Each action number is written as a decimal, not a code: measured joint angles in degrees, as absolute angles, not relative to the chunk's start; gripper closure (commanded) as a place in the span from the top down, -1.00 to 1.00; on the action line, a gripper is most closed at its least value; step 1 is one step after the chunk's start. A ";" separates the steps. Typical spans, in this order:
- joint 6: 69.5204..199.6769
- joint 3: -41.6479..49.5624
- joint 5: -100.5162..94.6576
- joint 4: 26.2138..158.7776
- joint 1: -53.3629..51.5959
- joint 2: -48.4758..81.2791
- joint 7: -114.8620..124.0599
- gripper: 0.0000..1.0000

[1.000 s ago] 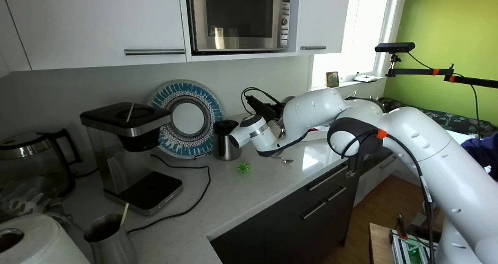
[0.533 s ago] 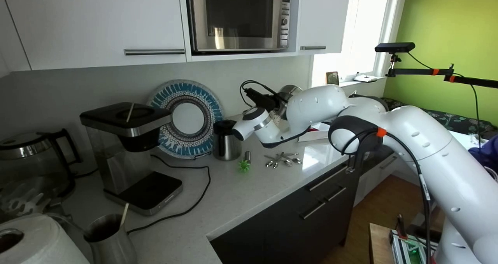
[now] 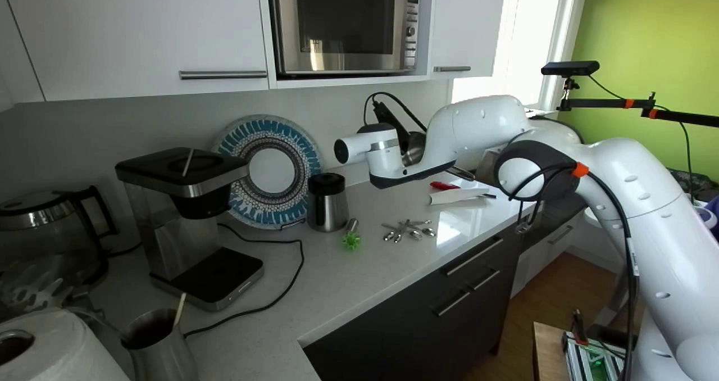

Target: Move the utensils from the silver pot to the countertop

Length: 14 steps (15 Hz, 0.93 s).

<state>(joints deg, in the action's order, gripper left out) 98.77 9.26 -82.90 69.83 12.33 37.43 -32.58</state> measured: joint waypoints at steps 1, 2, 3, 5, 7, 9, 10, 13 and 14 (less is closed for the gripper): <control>99.60 8.94 -80.63 70.02 12.62 36.26 -31.75 -0.98; 100.48 8.64 -78.19 70.33 12.94 35.06 -30.77 -0.98; 101.50 8.45 -75.98 70.72 13.22 34.01 -29.83 -0.98; 104.51 8.11 -71.69 71.51 13.89 32.18 -27.81 -0.98; 108.59 7.76 -68.04 72.79 14.42 30.47 -25.80 -0.98; 114.15 7.52 -65.68 74.88 14.52 28.61 -23.94 -0.98; 117.27 7.35 -65.03 76.11 14.47 27.58 -23.20 -0.98; 126.24 6.25 -64.44 80.32 13.69 23.82 -22.10 -0.98; 128.85 5.78 -64.43 81.90 13.09 22.31 -21.96 -0.98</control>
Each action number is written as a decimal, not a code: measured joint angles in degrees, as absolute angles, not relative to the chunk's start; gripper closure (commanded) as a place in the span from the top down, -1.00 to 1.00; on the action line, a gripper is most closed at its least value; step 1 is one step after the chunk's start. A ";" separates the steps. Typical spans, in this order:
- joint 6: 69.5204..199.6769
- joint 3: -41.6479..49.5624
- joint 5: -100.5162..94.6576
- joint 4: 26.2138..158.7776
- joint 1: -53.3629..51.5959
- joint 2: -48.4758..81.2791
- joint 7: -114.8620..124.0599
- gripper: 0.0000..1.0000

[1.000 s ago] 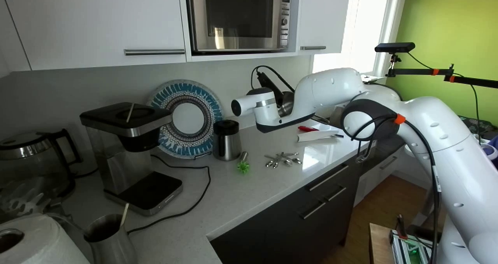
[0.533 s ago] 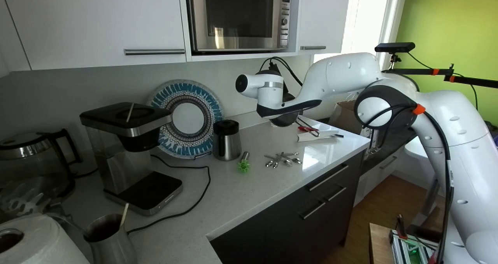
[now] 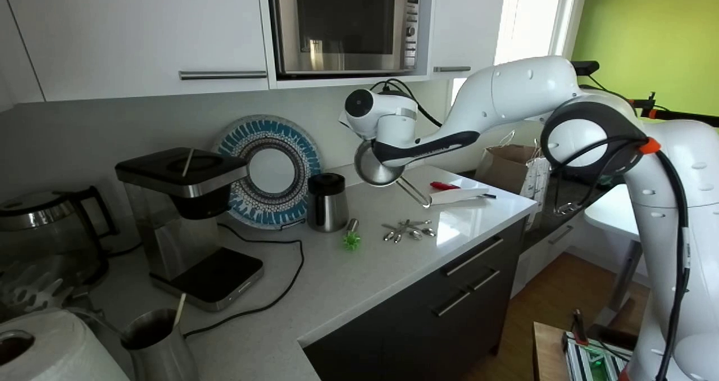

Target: Move the utensils from the silver pot to the countertop

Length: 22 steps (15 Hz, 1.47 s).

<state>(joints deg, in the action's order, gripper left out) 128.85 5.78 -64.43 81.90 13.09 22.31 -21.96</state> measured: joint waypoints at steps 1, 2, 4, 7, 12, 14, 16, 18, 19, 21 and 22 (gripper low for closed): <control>131.33 5.22 -64.40 83.54 12.34 20.69 -21.88 -0.98; 133.69 4.60 -64.29 85.22 11.58 19.07 -21.84 -0.98; 138.59 3.35 -63.56 88.62 10.23 15.98 -21.89 -0.98; 146.28 2.21 -62.07 93.66 9.13 12.05 -23.25 -0.92; 147.23 2.28 -60.02 96.28 9.06 10.60 -24.07 -0.98; 149.49 1.70 -50.79 97.52 9.57 11.12 -28.49 -0.98; 151.49 -1.10 -40.96 99.00 11.95 11.22 -34.18 -0.98; 151.65 -6.83 -31.48 100.25 16.58 11.18 -41.00 -0.98; 151.29 -10.72 -26.69 100.67 19.71 11.19 -44.66 -0.98; 148.57 -18.99 -17.35 100.53 26.43 11.28 -52.47 -0.98; 146.05 -22.39 -12.62 100.03 29.25 11.29 -56.84 -0.98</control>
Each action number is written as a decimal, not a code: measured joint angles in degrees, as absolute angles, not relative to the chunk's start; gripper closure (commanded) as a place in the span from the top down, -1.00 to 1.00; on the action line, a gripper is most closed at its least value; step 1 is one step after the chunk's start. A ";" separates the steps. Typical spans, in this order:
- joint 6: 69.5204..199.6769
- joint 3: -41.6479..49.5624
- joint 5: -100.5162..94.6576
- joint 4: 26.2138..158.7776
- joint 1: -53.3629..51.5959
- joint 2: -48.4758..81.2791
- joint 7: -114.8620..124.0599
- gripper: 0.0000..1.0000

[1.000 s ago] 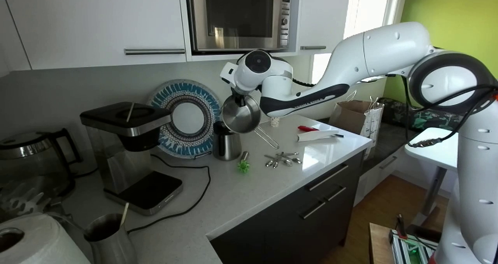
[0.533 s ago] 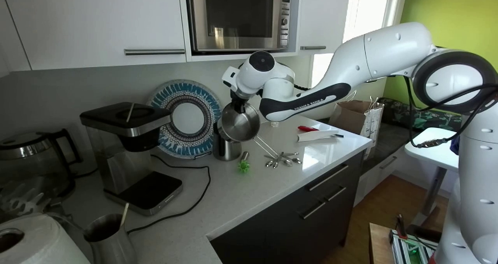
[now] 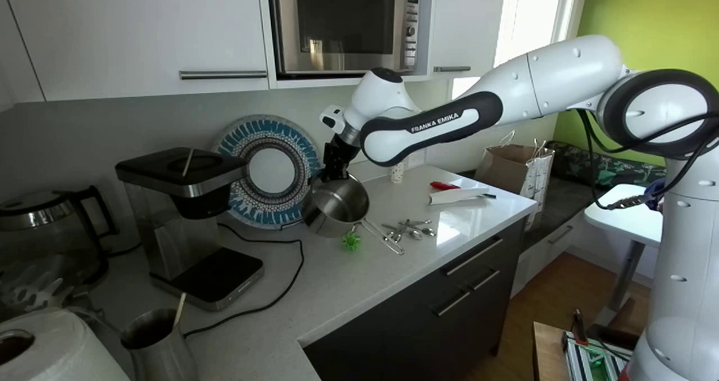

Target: Move the utensils from the silver pot to the countertop

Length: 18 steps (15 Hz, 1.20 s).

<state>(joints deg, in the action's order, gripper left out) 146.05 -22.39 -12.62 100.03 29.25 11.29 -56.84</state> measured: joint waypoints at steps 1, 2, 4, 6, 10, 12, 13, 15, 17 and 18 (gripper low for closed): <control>142.92 -24.12 -8.57 99.11 30.85 11.28 -61.05 -0.92; 140.38 -22.59 -6.46 98.18 29.93 11.06 -63.91 -0.92; 139.06 -17.45 -5.71 97.28 26.50 10.58 -65.89 -0.98; 139.06 -14.76 -5.62 97.20 24.47 10.59 -66.23 -0.98; 130.44 -9.42 4.06 95.73 19.14 12.23 -74.08 -0.98; 123.71 -7.95 6.65 93.64 17.69 13.51 -77.34 -0.98; 120.48 -7.09 6.68 92.53 16.97 14.17 -78.18 -0.98; 115.22 -4.87 5.02 90.43 15.48 15.46 -78.39 -0.98; 112.56 -2.63 2.11 88.70 14.26 16.91 -78.26 -0.98; 112.30 -1.87 0.62 87.95 13.80 17.74 -77.94 -0.98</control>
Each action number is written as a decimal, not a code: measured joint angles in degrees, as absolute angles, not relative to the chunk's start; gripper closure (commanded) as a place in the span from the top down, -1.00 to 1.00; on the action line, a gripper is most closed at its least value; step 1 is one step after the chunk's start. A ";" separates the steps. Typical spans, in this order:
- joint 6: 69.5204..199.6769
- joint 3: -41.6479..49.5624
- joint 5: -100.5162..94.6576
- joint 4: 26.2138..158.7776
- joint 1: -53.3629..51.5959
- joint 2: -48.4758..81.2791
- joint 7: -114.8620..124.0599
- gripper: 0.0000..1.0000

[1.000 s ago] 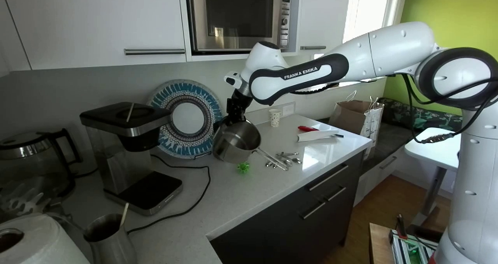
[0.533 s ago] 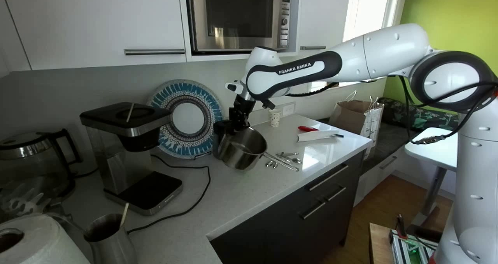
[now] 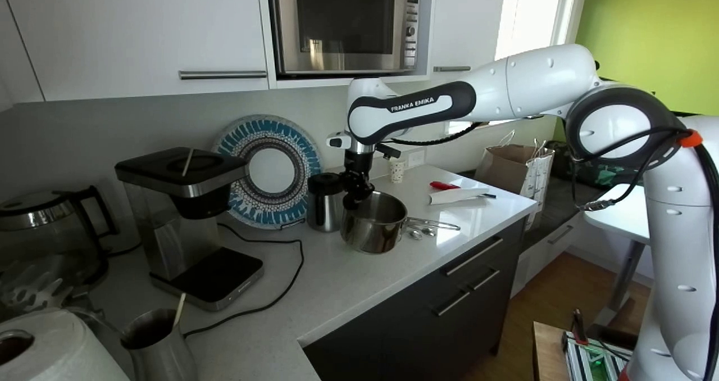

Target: Move the utensils from the silver pot to the countertop

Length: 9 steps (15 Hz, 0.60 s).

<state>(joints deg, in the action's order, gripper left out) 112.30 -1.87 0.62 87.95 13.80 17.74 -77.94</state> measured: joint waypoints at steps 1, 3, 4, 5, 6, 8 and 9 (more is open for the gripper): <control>112.29 -1.26 -0.58 87.07 13.29 18.72 -77.59 -0.98; 112.31 -0.72 -1.92 84.93 12.22 21.01 -76.42 -0.98; 112.38 -0.69 -2.25 83.73 11.52 22.24 -75.69 -0.98; 112.55 -0.73 -2.52 82.55 10.66 23.40 -75.00 -0.98; 112.67 -0.84 -2.56 81.53 9.69 24.41 -74.54 -0.98; 112.67 -1.44 -2.50 79.87 7.99 26.03 -73.95 -0.92; 112.67 -1.76 -2.49 79.24 7.46 26.60 -73.73 -0.92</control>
